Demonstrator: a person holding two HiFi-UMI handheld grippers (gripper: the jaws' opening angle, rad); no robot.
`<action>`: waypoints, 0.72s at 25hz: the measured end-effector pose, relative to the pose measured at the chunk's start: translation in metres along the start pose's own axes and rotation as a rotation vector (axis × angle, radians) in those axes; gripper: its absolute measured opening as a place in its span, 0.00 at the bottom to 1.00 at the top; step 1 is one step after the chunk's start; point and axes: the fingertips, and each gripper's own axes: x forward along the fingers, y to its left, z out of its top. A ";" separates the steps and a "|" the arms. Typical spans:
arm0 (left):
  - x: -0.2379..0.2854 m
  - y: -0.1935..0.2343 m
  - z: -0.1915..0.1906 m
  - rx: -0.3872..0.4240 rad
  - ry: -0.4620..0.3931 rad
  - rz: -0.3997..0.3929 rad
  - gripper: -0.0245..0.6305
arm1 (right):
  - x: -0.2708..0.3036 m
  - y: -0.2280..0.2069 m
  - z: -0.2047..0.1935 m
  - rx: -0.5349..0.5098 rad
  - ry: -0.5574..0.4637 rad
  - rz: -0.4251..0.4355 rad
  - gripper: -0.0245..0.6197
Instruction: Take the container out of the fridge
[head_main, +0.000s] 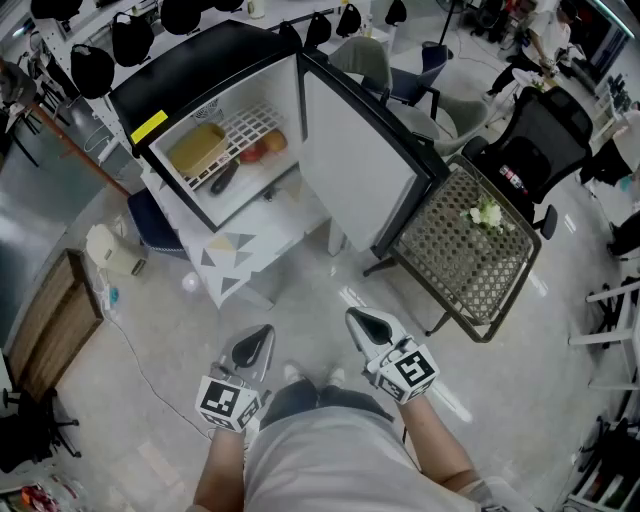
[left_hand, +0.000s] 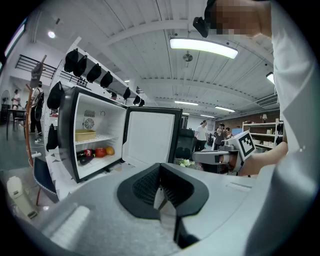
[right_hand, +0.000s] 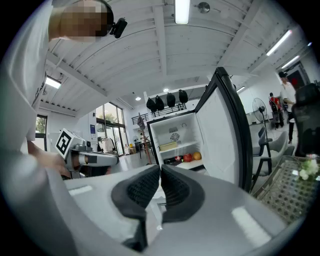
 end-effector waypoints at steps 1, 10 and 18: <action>-0.003 0.006 0.003 -0.004 -0.008 0.002 0.05 | 0.004 0.005 0.002 -0.006 -0.003 -0.002 0.06; -0.020 0.040 0.017 -0.016 -0.064 -0.038 0.05 | 0.040 0.046 0.019 -0.080 0.007 -0.002 0.06; -0.028 0.074 0.015 -0.014 -0.079 -0.095 0.05 | 0.065 0.058 0.024 -0.081 -0.008 -0.070 0.06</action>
